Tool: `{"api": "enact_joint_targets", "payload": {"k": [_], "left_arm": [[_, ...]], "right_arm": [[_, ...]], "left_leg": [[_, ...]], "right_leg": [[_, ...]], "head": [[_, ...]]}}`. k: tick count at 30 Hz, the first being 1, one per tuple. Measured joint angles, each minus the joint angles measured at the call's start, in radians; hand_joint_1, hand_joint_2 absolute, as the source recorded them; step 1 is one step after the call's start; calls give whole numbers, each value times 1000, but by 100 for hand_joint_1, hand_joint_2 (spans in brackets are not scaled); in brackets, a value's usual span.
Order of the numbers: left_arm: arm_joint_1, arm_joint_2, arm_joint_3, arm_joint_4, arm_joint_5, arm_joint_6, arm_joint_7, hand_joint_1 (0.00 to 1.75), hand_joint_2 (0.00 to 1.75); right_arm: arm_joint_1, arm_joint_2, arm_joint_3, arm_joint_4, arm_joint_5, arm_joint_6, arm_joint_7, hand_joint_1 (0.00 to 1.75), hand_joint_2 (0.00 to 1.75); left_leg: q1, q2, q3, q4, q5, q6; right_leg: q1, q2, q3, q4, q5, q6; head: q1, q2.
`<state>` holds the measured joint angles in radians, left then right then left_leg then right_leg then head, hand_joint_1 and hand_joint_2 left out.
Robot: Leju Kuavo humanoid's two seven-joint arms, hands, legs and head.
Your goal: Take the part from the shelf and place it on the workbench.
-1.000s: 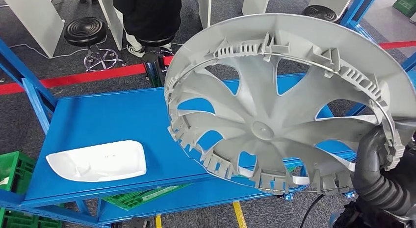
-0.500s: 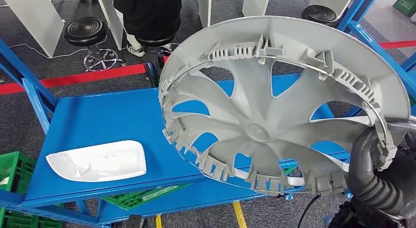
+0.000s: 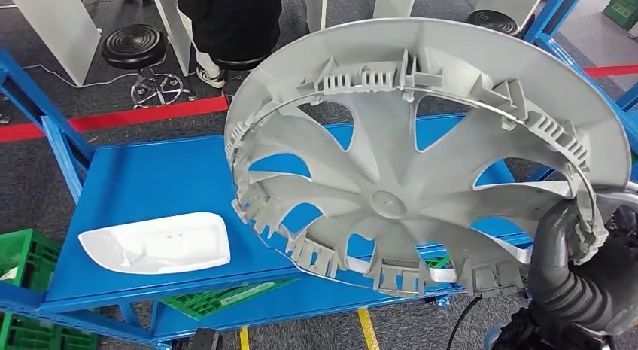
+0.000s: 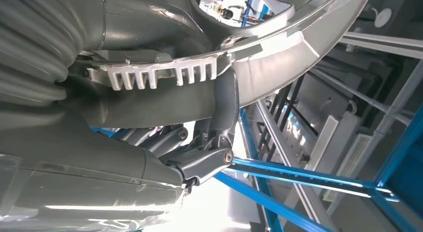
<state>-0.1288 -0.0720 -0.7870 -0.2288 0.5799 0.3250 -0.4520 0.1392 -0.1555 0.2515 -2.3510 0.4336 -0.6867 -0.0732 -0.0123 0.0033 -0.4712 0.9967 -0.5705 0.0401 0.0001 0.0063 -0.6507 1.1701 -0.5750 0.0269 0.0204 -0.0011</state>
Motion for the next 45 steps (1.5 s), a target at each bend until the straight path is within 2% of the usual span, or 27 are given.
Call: {"api": "enact_joint_targets", "payload": {"k": [2,3,4,6,8,11,13,16,17,18,19,22,24,27,28,29,31,32,33,34,35,37,39,40,42,43,45], "left_arm": [[4,0,0,0,-6,3,2,0,0],[4,0,0,1,-10,3,3,0,0],[4,1,0,1,-15,1,5,0,0],[1,3,0,0,-21,-2,9,0,0],[-2,7,0,0,-12,4,12,0,0],[0,17,0,1,8,16,10,0,0],[3,25,0,2,12,23,7,0,0],[8,35,0,2,13,31,11,0,0],[12,39,0,2,13,33,19,0,0],[17,43,0,2,13,36,29,0,0],[20,47,0,3,12,40,42,0,0],[22,63,0,4,8,48,84,0,0],[22,75,-1,5,8,51,109,0,0],[21,94,-1,7,11,54,132,0,0],[20,98,-1,8,11,55,135,0,0],[19,103,-1,8,10,57,139,0,0],[19,108,-2,8,0,58,163,0,0],[19,110,-3,9,-8,58,181,0,0],[19,111,-6,9,-16,57,200,0,0],[19,113,-8,10,-22,54,216,0,0],[19,113,-11,10,-27,51,227,0,0],[19,112,-15,10,-38,43,235,0,0],[19,106,-22,10,-49,38,235,0,0],[19,102,-27,9,-52,37,235,0,0],[20,98,-34,9,-56,37,235,0,0],[21,96,-37,9,-56,37,235,0,0],[20,94,-41,9,-59,34,237,0,0]], "right_arm": [[-1,0,0,5,-5,0,0,162,175],[-2,0,1,8,-9,0,0,162,175],[-5,0,1,11,-12,0,-2,162,175],[-16,1,2,17,-26,0,-12,162,175],[-34,4,4,25,-52,1,-30,162,175],[-65,8,14,41,-88,1,-54,162,175],[-84,11,25,54,-100,2,-61,162,175],[-97,16,36,76,-118,2,-64,162,175],[-98,17,41,85,-128,2,-68,162,175],[-99,19,46,95,-139,2,-74,162,175],[-99,21,50,105,-151,2,-82,162,175],[-99,32,61,134,-183,2,-117,162,175],[-99,41,71,151,-194,2,-137,162,175],[-98,51,81,175,-199,2,-152,162,175],[-97,52,83,183,-200,2,-153,162,175],[-97,53,85,189,-202,2,-153,162,175],[-97,54,93,202,-204,2,-151,162,175],[-99,54,98,210,-205,2,-148,162,175],[-100,54,102,218,-207,2,-144,162,175],[-102,55,106,228,-211,2,-139,162,175],[-104,55,109,237,-217,2,-136,162,175],[-106,56,114,253,-226,2,-134,162,175],[-108,56,118,266,-228,2,-135,162,175],[-108,56,119,271,-228,2,-135,162,175],[-108,56,121,281,-228,2,-135,162,175],[-108,56,121,286,-229,2,-135,162,175],[-109,56,121,294,-233,2,-135,162,175]], "left_leg": [[-1,3,-1,1,0,0],[-2,4,-1,1,0,0],[-3,4,0,1,-1,-1],[-5,3,1,1,-4,-5],[-6,3,-3,2,-5,-14],[-4,7,-11,4,-2,-30],[-5,5,-27,30,-30,-42],[6,-4,-97,186,-123,-61],[11,-5,-118,235,-137,-68],[16,-5,-126,257,-132,-74],[21,-5,-118,243,-109,-80],[32,-3,-36,76,-23,-94],[31,-5,-20,29,-11,-88],[28,-5,-41,29,9,-59],[27,-4,-49,28,19,-48],[27,-3,-60,26,30,-38],[21,-2,-86,27,51,-27],[17,-1,-99,27,61,-24],[13,1,-114,28,72,-23],[8,3,-129,28,83,-22],[4,4,-143,28,94,-22],[-3,6,-164,29,114,-23],[-5,9,-175,28,133,-30],[-4,11,-179,26,143,-35],[0,12,-185,22,154,-46],[3,10,-191,30,138,-51],[7,0,-213,98,51,-61]], "right_leg": [[-1,-1,-42,114,-41,1],[-1,-1,-46,131,-34,-1],[0,-1,-34,109,-7,-5],[2,1,21,-8,65,-19],[6,3,63,-101,98,-32],[8,2,73,-132,102,-40],[2,-2,78,-161,103,-47],[-1,-13,73,-178,105,-53],[-2,-17,68,-175,106,-52],[-3,-20,64,-170,107,-51],[-5,-23,58,-164,108,-49],[-10,-27,38,-143,112,-38],[-9,-25,29,-137,122,-24],[-12,-22,19,-136,129,-3],[-13,-20,11,-122,107,2],[-15,-18,0,-91,69,6],[-15,-16,-25,20,-32,9],[-15,-15,-33,77,-64,8],[-15,-15,-31,115,-73,6],[-14,-14,-15,123,-60,2],[-12,-13,15,97,-33,-5],[-1,-10,116,-34,7,-27],[10,-6,200,-164,2,-41],[14,-5,217,-196,-2,-44],[16,-7,212,-215,15,-48],[15,-9,204,-221,28,-52],[11,-15,182,-226,53,-58]], "head": [[3,0],[3,0],[3,0],[4,0],[1,0],[0,0],[-7,0],[-21,0],[-22,0],[-23,0],[-23,0],[-26,0],[-27,0],[-23,0],[-20,0],[-16,0],[-4,0],[1,0],[4,0],[5,0],[6,0],[6,0],[3,0],[3,0],[2,0],[2,0],[-6,0]]}}
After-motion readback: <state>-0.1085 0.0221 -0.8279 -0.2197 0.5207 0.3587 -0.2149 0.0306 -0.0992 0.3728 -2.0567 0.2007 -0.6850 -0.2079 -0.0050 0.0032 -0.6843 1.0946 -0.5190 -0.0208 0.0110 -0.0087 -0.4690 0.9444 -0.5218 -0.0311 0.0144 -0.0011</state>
